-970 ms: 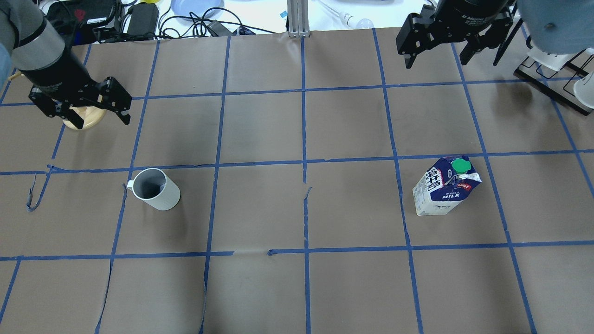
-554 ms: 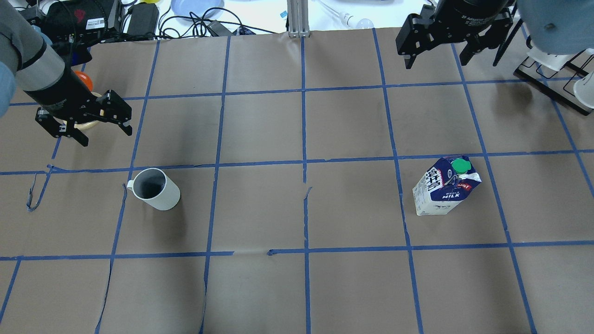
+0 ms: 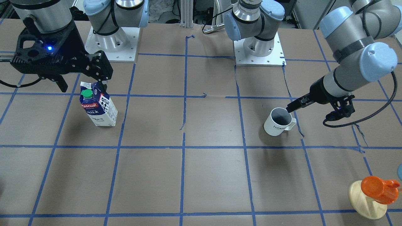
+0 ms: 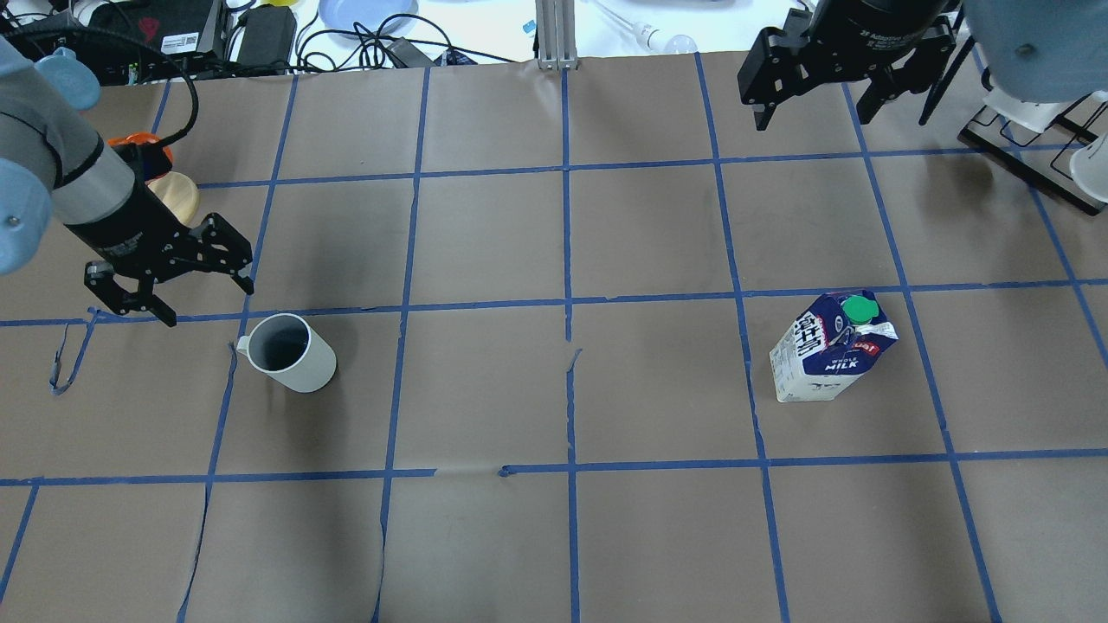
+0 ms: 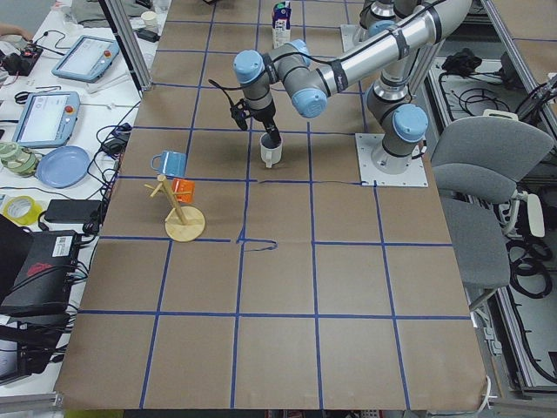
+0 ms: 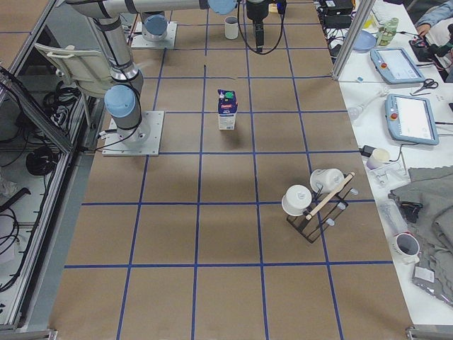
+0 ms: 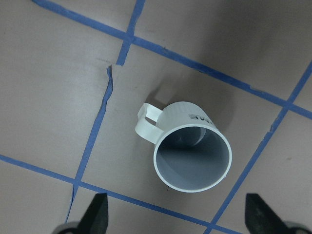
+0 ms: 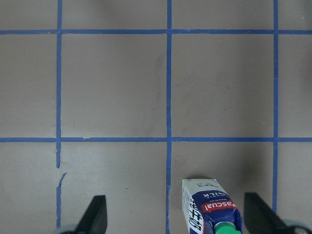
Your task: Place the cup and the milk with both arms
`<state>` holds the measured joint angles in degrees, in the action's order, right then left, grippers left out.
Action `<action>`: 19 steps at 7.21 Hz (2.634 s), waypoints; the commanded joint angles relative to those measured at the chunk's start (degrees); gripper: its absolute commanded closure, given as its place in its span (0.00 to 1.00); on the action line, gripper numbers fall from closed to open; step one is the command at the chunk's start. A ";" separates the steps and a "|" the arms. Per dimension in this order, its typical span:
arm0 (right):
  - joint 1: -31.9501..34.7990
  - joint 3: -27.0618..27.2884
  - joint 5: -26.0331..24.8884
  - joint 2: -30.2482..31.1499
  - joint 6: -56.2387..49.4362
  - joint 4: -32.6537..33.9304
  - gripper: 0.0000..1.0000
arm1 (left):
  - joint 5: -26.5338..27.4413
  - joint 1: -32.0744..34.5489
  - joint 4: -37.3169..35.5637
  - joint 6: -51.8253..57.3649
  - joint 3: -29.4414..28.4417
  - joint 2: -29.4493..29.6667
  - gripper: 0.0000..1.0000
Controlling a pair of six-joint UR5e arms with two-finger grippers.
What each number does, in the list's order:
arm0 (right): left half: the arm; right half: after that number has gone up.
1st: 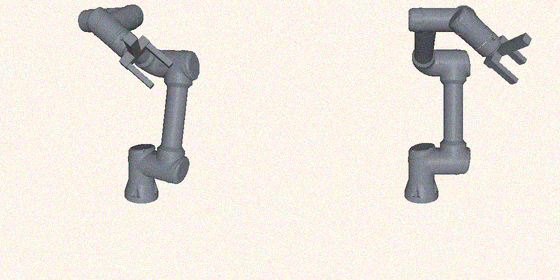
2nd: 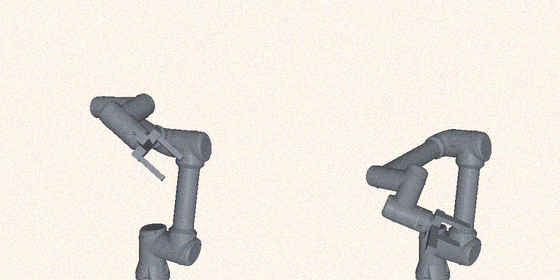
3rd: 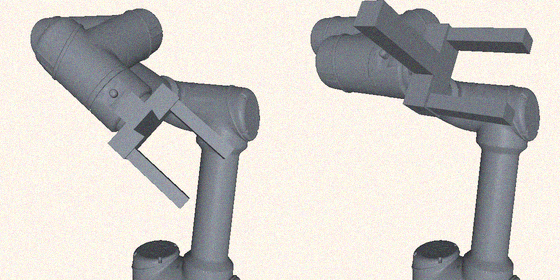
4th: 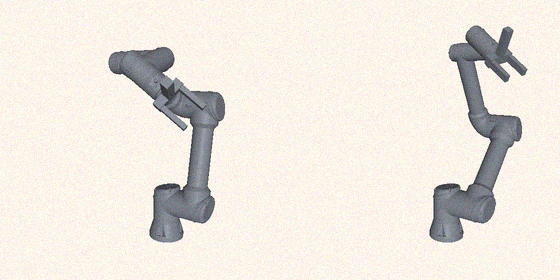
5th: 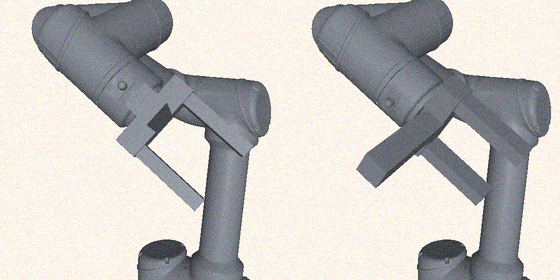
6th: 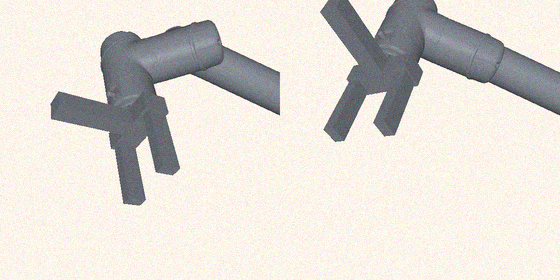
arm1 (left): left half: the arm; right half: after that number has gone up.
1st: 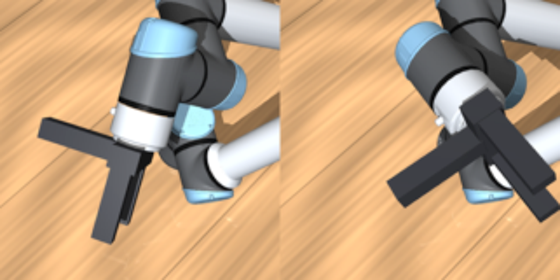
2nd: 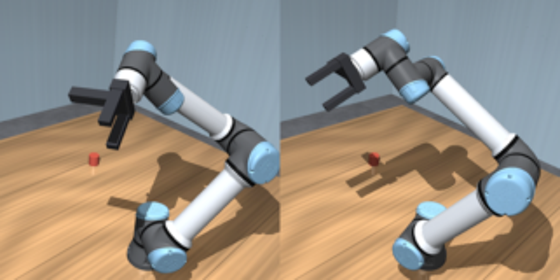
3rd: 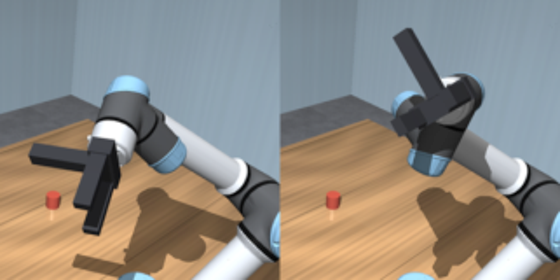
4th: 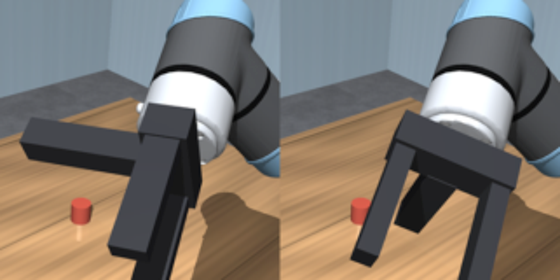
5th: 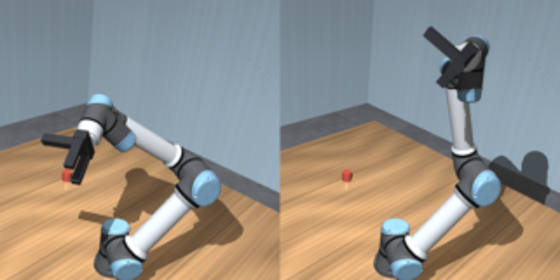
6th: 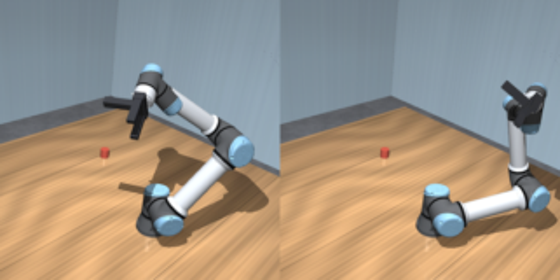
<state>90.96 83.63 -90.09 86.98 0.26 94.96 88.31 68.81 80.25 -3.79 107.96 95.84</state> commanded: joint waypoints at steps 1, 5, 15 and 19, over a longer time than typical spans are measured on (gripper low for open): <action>0.01 -0.05 0.00 0.03 0.00 -0.21 0.00 | 0.29 -0.25 -5.61 -0.34 5.58 1.27 0.00; 0.01 -0.05 0.70 0.03 0.44 0.05 0.00 | 0.46 -0.34 -6.59 -0.43 5.43 4.17 0.00; 0.18 0.31 2.11 -0.14 0.53 0.58 0.00 | -4.19 0.80 -8.01 -13.68 2.37 4.88 1.00; 0.18 0.31 2.11 -0.23 0.44 0.58 0.00 | -4.98 7.91 0.87 -20.98 -15.47 8.56 1.00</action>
<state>91.14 83.93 -87.98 86.79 0.71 95.54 83.84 74.49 79.39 -22.59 96.59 102.89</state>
